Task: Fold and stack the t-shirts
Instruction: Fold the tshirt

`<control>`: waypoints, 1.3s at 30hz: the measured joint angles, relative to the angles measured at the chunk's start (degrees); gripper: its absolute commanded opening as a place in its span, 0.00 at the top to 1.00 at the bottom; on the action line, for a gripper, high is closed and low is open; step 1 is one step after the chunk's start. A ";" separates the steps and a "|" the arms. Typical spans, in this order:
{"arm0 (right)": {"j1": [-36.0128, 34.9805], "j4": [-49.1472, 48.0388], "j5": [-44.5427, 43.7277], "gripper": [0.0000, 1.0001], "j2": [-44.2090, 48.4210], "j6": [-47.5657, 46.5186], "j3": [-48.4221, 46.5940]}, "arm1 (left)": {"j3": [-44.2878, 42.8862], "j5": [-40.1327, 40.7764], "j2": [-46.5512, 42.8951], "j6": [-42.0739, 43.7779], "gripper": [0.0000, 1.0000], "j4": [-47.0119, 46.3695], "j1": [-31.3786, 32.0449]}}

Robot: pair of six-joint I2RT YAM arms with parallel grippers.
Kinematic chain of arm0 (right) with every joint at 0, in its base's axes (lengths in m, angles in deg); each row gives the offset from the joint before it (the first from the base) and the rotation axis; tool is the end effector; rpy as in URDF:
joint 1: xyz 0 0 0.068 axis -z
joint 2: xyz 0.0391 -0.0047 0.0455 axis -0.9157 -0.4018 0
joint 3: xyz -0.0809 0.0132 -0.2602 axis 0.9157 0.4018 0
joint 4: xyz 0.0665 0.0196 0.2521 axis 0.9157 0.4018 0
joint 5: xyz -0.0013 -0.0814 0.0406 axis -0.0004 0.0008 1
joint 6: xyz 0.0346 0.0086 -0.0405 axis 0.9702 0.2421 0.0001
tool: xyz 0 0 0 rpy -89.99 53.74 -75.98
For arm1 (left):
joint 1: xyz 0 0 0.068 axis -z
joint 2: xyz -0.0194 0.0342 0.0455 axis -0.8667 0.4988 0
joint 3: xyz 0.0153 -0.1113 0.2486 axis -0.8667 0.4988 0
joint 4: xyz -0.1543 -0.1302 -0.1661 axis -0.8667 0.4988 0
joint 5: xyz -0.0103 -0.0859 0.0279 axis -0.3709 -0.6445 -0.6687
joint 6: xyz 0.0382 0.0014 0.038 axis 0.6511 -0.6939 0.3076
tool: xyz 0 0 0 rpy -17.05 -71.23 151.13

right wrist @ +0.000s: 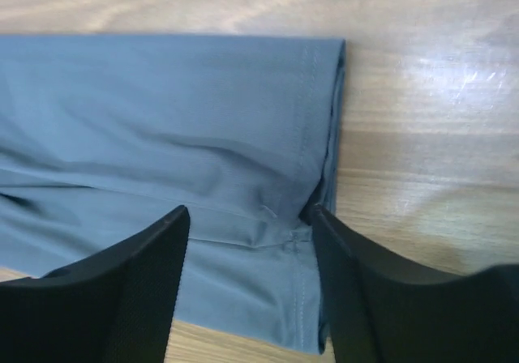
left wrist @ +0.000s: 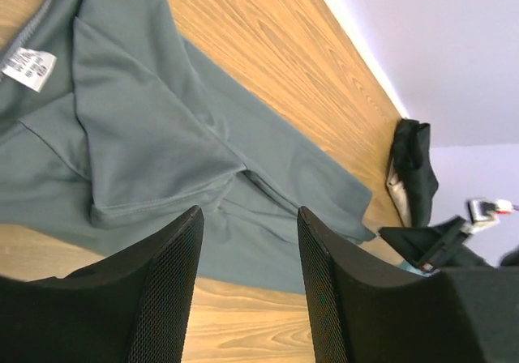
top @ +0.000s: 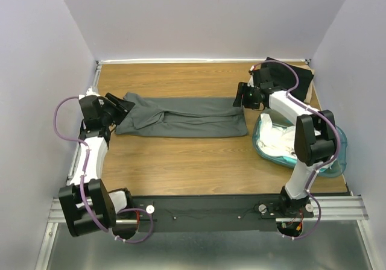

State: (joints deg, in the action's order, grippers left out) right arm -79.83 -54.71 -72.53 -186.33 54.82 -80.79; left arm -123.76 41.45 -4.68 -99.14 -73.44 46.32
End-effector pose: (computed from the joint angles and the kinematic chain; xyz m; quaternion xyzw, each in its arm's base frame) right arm 0.3904 0.0989 0.2065 0.0190 0.9399 0.1542 0.3040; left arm 0.2510 0.0464 0.2617 -0.3318 0.7688 -0.3221 0.4417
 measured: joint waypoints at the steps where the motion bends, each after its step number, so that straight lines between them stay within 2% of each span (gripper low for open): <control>1: -0.04 -0.07 0.00 0.30 0.70 -0.04 -0.07 | -0.33 0.11 0.55 0.44 0.41 -0.04 -0.13; 9: -0.07 -0.52 -0.79 0.32 -0.87 0.42 -5.29 | -12.41 3.39 18.58 9.33 0.39 0.63 -0.46; 13: 0.00 -0.61 -0.94 0.41 -4.68 0.63 -8.17 | -17.42 4.22 26.23 12.72 0.39 0.48 -0.50; 20: 0.79 -0.50 -0.83 0.42 -10.73 0.85 -12.15 | -25.11 4.79 38.86 15.87 0.39 -0.33 -0.52; 32: 2.78 -0.63 -0.09 0.43 -13.79 1.27 -14.14 | -34.82 4.83 49.66 17.79 0.38 -0.92 -0.55; 39: 3.10 -0.79 0.46 0.54 -16.85 1.46 -14.88 | -38.71 4.85 54.60 18.38 0.38 -1.07 -0.55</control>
State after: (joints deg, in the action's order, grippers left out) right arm -76.73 -55.49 -72.07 -203.18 56.28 -95.67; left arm -162.47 46.30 49.92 -80.76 -74.52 45.77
